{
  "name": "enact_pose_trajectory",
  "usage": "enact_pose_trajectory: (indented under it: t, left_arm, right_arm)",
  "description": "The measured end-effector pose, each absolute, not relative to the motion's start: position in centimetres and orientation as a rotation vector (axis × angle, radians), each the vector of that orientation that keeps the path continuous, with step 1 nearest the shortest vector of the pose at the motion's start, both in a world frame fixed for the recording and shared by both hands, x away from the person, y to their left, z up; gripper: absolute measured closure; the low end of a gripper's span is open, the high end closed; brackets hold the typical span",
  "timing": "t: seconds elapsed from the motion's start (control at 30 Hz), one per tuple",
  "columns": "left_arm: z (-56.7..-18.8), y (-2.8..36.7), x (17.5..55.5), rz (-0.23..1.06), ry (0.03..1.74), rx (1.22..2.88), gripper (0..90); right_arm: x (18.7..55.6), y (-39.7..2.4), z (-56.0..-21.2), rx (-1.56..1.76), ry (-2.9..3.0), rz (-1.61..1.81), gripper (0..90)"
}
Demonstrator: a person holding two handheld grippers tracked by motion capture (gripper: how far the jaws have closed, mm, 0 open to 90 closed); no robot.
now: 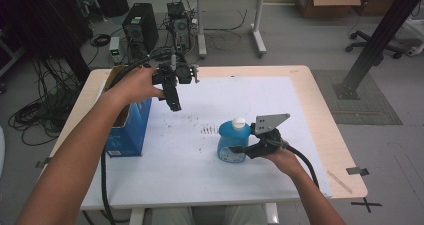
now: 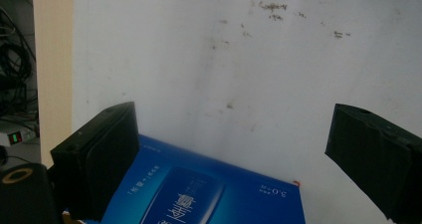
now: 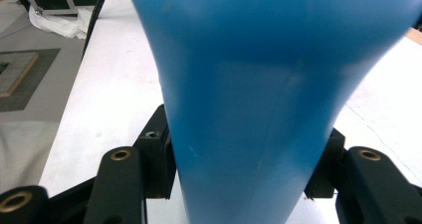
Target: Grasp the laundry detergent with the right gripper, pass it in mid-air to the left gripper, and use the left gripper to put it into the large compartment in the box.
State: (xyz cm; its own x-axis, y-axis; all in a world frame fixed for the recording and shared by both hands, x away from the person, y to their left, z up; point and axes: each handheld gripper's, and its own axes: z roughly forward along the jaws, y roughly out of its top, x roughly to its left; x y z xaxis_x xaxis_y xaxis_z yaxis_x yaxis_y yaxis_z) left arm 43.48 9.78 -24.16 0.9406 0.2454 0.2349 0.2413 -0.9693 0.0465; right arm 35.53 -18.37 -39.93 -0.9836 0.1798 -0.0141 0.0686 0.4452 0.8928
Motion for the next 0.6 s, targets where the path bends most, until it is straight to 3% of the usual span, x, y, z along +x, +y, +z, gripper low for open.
enact_pose_trajectory:
  t: [0.33, 0.6]
  left_arm:
    - [-23.9, 9.4, 42.9, 0.387, 0.357, 3.077, 7.1]
    - [-23.1, 8.9, 42.0, 0.414, 0.324, 3.073, 7.1]
  right_arm:
    - [35.2, -18.3, -38.9, 0.203, 2.559, 1.607, 44.4]
    - [34.7, -18.3, -35.9, 0.165, 2.548, 1.586, 44.5]
